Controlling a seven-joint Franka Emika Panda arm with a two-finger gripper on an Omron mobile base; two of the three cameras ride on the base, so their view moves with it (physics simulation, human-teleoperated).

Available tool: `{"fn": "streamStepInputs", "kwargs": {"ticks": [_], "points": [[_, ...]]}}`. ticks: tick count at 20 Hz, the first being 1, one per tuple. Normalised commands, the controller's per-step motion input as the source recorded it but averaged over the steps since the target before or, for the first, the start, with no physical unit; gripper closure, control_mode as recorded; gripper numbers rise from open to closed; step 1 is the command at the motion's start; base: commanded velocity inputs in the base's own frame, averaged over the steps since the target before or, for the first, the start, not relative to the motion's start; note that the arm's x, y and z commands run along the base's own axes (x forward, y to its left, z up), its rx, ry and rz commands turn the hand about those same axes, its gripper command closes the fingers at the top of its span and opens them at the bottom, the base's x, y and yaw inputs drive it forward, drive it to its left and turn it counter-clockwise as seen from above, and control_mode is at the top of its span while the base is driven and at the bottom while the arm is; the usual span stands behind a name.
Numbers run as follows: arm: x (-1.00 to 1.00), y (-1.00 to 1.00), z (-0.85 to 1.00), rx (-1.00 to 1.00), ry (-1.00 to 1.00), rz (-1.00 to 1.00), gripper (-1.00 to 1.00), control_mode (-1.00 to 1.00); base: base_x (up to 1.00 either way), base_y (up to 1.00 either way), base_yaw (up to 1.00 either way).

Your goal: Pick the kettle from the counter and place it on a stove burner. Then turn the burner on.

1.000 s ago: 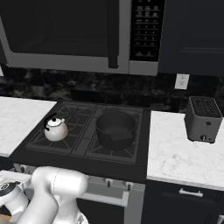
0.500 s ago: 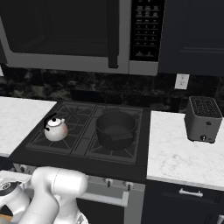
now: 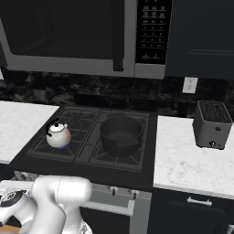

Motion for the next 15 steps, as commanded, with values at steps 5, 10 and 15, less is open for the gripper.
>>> {"fn": "streamStepInputs", "kwargs": {"ticks": [5,10,15], "points": [[-0.32,0.36,0.58,-0.07,-0.15,0.01,-1.0,-1.0,0.0,0.0,0.0],[-0.38,0.33,0.52,-0.07,-0.13,0.02,-1.0,-1.0,0.0,0.0,0.0],[-0.66,0.29,0.09,-0.06,-0.06,0.01,-1.0,-1.0,0.0,0.0,0.0]]}}
